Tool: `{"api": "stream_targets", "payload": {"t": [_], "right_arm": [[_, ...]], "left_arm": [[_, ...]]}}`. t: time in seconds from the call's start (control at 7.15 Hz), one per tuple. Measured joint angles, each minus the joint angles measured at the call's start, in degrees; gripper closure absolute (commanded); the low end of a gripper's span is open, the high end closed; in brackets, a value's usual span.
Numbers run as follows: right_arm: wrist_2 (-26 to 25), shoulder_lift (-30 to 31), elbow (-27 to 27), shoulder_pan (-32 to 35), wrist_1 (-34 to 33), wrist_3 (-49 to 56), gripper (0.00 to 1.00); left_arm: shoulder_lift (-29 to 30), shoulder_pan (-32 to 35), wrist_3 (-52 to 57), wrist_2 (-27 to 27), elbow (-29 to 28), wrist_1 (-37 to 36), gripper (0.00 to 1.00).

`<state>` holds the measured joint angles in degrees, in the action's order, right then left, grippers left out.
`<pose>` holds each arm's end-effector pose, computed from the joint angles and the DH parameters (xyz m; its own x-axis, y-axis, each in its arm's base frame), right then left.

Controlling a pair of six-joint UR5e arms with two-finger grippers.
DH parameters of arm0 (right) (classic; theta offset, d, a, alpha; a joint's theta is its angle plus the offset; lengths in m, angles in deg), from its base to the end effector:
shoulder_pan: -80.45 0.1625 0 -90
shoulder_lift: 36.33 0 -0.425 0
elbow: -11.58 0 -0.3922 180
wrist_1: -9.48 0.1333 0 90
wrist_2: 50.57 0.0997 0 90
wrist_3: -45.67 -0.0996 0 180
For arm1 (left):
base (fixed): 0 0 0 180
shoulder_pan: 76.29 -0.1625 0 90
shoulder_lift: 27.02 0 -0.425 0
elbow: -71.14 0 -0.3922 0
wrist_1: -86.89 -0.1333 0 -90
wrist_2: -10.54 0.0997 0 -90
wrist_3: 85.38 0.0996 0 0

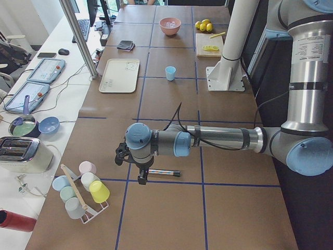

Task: Mash ice and strawberries in cup
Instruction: 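Move the right gripper over the pink bowl of ice cubes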

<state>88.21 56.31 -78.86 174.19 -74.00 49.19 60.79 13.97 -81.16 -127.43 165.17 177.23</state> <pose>0.0894 -0.4719 0.6600 0.6640 -0.0746 0.7440 -0.0243 0.9923 0.1212 -0.0615 -0.4776 0.6374 0.6682 0.0987 -0.7374 -0.0448 0.9947 0.0926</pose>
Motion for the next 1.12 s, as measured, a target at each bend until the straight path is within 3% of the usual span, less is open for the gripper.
{"api": "stream_targets", "payload": {"t": [1.12], "right_arm": [[-1.8, 0.0, -2.7, -1.7, 0.3, -1.2, 0.01]], "left_arm": [[-1.8, 0.0, 0.0, -0.1, 1.3, 0.3, 0.0]]}}
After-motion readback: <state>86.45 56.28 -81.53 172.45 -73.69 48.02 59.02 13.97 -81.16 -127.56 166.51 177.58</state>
